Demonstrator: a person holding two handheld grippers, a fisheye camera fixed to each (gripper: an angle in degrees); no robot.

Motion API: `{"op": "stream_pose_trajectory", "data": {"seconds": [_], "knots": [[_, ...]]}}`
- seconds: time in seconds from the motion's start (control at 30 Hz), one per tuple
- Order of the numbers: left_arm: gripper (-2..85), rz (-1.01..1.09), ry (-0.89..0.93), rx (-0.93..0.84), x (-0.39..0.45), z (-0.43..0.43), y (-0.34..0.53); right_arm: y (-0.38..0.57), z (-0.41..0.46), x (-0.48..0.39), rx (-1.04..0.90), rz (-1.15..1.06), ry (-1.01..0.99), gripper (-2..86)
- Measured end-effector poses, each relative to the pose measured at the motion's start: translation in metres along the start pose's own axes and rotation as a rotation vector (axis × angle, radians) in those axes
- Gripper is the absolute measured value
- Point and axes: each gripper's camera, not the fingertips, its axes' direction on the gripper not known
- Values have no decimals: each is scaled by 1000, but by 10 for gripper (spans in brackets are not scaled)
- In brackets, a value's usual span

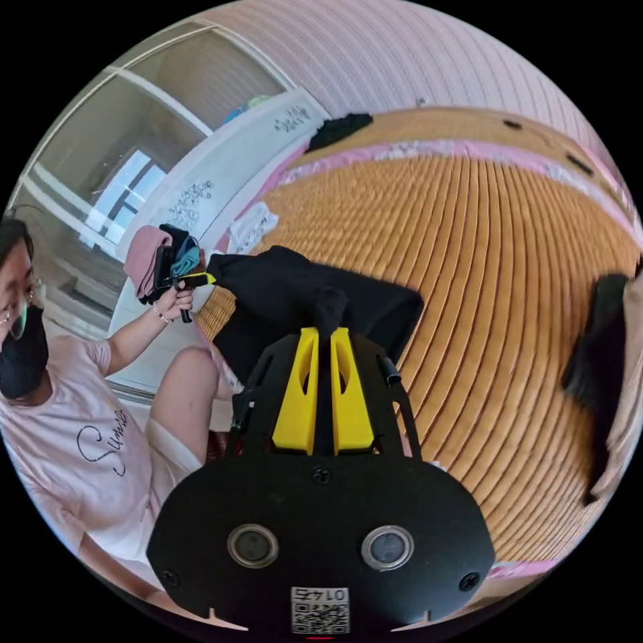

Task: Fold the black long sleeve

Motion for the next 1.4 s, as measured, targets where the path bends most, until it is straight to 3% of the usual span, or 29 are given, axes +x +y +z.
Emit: {"op": "stream_pose_trajectory", "data": {"seconds": [0.1,0.23,0.3,0.47,0.53,0.6,0.77,0.8,0.87,0.97,1.1,1.23,1.4], "knots": [[50,-133,-38,-115,-10,32,37,39,30,8,-21,115,28,59],[51,-191,-85,-41,-4,21,53,54,6,-1,61,114,171,61],[51,-144,-212,-27,11,8,49,51,-14,-16,125,90,307,47],[54,63,-229,-23,65,26,15,0,-6,-62,219,-53,143,65],[69,177,-198,-52,88,53,-1,-29,17,-79,181,-93,116,75],[98,327,-286,-132,112,96,-15,-62,56,-93,90,-94,228,93],[92,308,-448,-366,103,165,-23,-91,114,-99,-95,-52,310,74],[73,252,-430,-427,94,175,-21,-89,114,-102,-77,-69,308,54],[17,226,-328,-383,91,168,-16,-79,101,-112,-18,-132,262,34],[14,260,-126,-301,98,142,6,-46,72,-140,76,-317,166,24],[40,441,71,-372,119,116,71,5,64,-166,-53,-432,127,31],[48,424,27,-378,128,105,116,21,70,-174,-142,-354,201,35],[45,378,-106,-225,153,135,134,-14,95,-209,-125,-359,259,29]]}}
